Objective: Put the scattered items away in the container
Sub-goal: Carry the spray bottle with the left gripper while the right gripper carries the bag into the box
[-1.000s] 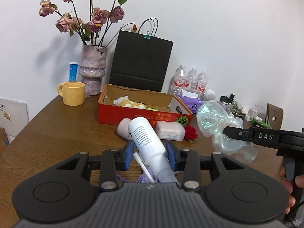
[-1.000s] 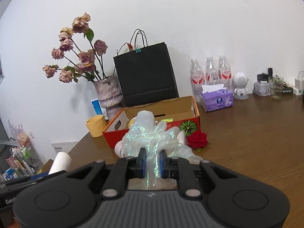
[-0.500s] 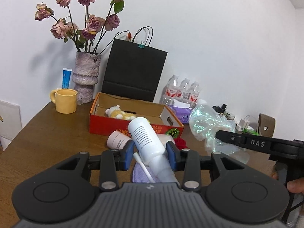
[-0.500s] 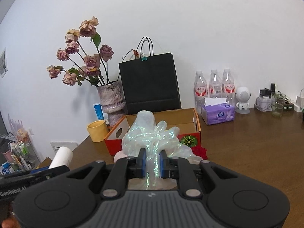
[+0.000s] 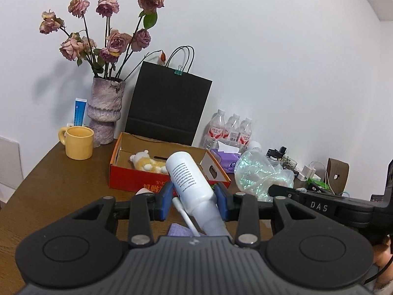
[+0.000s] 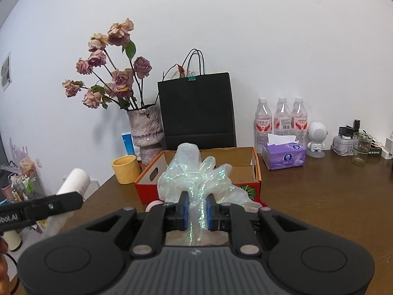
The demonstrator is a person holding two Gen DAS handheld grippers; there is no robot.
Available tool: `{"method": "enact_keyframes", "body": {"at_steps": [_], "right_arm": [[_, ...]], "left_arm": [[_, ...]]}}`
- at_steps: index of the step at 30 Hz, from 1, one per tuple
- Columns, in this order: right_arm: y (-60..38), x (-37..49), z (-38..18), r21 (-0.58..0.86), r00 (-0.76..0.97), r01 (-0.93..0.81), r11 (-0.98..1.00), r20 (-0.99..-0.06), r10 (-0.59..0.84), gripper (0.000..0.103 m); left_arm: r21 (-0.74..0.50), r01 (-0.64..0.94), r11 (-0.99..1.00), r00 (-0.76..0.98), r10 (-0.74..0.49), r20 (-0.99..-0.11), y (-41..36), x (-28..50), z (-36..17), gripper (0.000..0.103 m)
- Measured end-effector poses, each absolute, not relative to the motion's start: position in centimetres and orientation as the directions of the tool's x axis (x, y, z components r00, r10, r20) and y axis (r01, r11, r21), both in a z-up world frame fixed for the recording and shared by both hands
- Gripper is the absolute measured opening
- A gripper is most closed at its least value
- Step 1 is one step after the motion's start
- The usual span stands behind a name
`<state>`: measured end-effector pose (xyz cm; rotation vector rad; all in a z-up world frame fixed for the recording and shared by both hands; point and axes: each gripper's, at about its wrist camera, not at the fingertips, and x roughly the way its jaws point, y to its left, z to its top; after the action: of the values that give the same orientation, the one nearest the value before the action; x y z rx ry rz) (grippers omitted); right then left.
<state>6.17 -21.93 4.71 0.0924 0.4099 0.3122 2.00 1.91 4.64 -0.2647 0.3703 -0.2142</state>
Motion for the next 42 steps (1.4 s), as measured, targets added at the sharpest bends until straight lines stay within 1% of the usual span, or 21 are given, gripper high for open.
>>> {"method": "enact_keyframes", "body": {"at_steps": [12,20,28,34,38,42], "right_arm": [[-21.1,8.7,5.3,0.151,0.867,-0.288,0.946,-0.378,0.324,0.012],[-20.5,10.9,5.2,0.195,0.865,-0.286,0.938,-0.368,0.34,0.012],[-20.2,13.6,5.5,0.221,0.877,-0.274,0.936,-0.342,0.338,0.012],[-19.4,16.9,5.7,0.233,0.869,-0.27,0.934,-0.358,0.341,0.012],[-19.1,18.9,6.2,0.244,0.873,-0.271,0.931,-0.345,0.344,0.012],[-18.9,20.7,6.6,0.275,0.879,-0.271,0.922,-0.319,0.354,0.012]], "left_arm": [[-0.303,0.164,0.939,0.911,-0.262,-0.319,2.4,4.6,5.6,0.038],[-0.323,0.161,0.933,0.911,-0.266,-0.316,2.8,7.0,5.6,0.038],[-0.341,0.159,0.927,0.923,-0.262,-0.281,3.5,9.9,6.0,0.038],[-0.346,0.165,0.924,0.923,-0.268,-0.276,3.6,13.0,6.6,0.038],[-0.349,0.164,0.923,0.928,-0.265,-0.264,3.6,14.8,7.1,0.038],[-0.38,0.163,0.911,0.933,-0.267,-0.241,3.9,16.3,7.1,0.038]]}}
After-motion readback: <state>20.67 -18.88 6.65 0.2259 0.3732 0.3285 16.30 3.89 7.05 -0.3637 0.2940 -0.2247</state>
